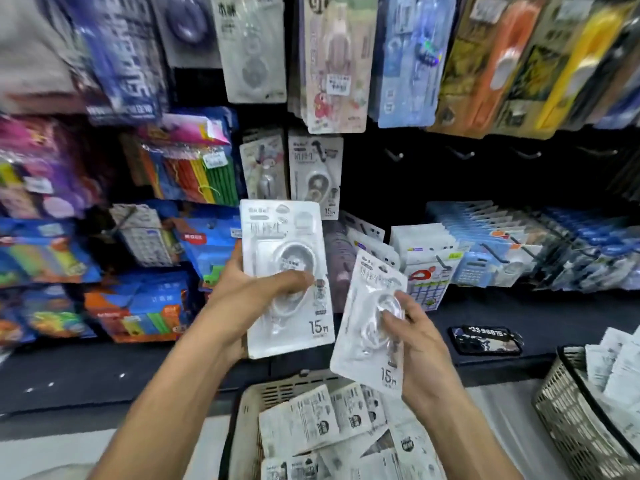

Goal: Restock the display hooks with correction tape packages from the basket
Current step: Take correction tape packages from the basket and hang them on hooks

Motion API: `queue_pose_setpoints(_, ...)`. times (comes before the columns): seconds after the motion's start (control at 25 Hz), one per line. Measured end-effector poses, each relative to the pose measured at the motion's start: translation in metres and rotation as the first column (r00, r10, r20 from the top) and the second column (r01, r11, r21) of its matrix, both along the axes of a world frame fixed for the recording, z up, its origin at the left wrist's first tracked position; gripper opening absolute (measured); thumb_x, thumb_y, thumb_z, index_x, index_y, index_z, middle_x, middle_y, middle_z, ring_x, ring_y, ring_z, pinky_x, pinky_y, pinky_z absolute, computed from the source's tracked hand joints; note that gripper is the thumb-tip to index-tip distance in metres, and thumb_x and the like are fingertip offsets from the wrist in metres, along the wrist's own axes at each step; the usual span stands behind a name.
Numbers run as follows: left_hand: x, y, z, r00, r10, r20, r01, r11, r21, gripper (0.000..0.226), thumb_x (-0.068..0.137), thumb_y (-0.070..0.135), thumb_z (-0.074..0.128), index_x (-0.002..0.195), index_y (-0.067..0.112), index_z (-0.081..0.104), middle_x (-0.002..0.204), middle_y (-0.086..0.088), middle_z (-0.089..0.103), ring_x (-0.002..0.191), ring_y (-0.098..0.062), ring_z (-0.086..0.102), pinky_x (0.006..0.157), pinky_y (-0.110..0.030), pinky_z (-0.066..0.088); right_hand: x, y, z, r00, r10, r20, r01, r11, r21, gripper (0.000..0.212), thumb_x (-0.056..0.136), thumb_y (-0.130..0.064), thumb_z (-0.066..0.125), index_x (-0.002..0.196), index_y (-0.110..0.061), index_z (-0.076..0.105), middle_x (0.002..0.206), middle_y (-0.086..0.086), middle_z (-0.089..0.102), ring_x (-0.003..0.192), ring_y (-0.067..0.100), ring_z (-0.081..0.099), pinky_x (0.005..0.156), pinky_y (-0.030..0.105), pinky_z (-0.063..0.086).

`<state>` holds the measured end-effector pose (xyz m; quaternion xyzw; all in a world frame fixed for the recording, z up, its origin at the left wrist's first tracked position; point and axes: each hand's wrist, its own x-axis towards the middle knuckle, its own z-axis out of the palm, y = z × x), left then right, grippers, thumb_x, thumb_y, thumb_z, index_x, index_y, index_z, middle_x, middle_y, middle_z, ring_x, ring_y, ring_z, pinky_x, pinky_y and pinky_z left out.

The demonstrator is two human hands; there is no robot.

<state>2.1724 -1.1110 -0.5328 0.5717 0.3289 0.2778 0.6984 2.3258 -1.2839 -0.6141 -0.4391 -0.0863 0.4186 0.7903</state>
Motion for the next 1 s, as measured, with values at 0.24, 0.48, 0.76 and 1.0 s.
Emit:
queue_pose_setpoints(0.24, -0.021, 0.046, 0.043, 0.985, 0.014, 0.171, -0.023, 0.998, 0.05, 0.068, 0.042, 0.023, 0.088, 0.108, 0.015, 0.076, 0.105, -0.016, 0.078, 0.089, -0.033, 0.077, 0.091, -0.057, 0.058, 0.012, 0.071, 0.091, 0.802, -0.053, 0.595, 0.012, 0.997, 0.072, 0.065, 0.069, -0.01, 0.086, 0.12, -0.034, 0.053, 0.109, 0.003, 0.076, 0.093, 0.021, 0.073, 0.077, 0.038, 0.06)
queue_pose_setpoints(0.48, -0.019, 0.037, 0.033, 0.98, -0.099, 0.171, 0.091, 0.994, 0.054, 0.07, 0.042, 0.019, 0.09, 0.109, 0.008, 0.073, 0.105, -0.022, 0.077, 0.086, -0.037, 0.077, 0.067, -0.039, 0.063, 0.031, 0.096, 0.107, 0.719, -0.136, 0.682, 0.217, 0.975, -0.035, 0.023, 0.087, -0.016, 0.077, 0.107, -0.024, 0.07, 0.108, -0.002, 0.075, 0.103, 0.016, 0.07, 0.086, 0.03, 0.056)
queue_pose_setpoints(0.76, -0.021, 0.043, 0.038, 0.978, -0.134, 0.16, 0.121, 0.989, 0.088, 0.069, 0.041, 0.019, 0.09, 0.107, 0.008, 0.073, 0.104, -0.022, 0.077, 0.085, -0.038, 0.077, 0.064, -0.037, 0.062, 0.035, 0.091, 0.098, 0.614, -0.148, 0.775, 0.343, 0.935, -0.093, 0.011, 0.088, -0.037, 0.075, 0.097, -0.036, 0.07, 0.101, -0.025, 0.07, 0.102, -0.007, 0.061, 0.084, 0.021, 0.044)
queue_pose_setpoints(1.0, -0.044, 0.05, 0.045, 0.969, -0.129, 0.211, 0.112, 0.989, 0.093, 0.051, 0.043, 0.022, 0.089, 0.094, 0.019, 0.081, 0.101, -0.02, 0.078, 0.084, -0.036, 0.078, 0.063, -0.037, 0.063, 0.046, 0.111, 0.097, 0.534, 0.012, 0.845, 0.378, 0.891, -0.251, 0.02, 0.094, -0.034, 0.067, 0.112, -0.041, 0.061, 0.123, -0.019, 0.06, 0.109, 0.011, 0.059, 0.091, 0.039, 0.049)
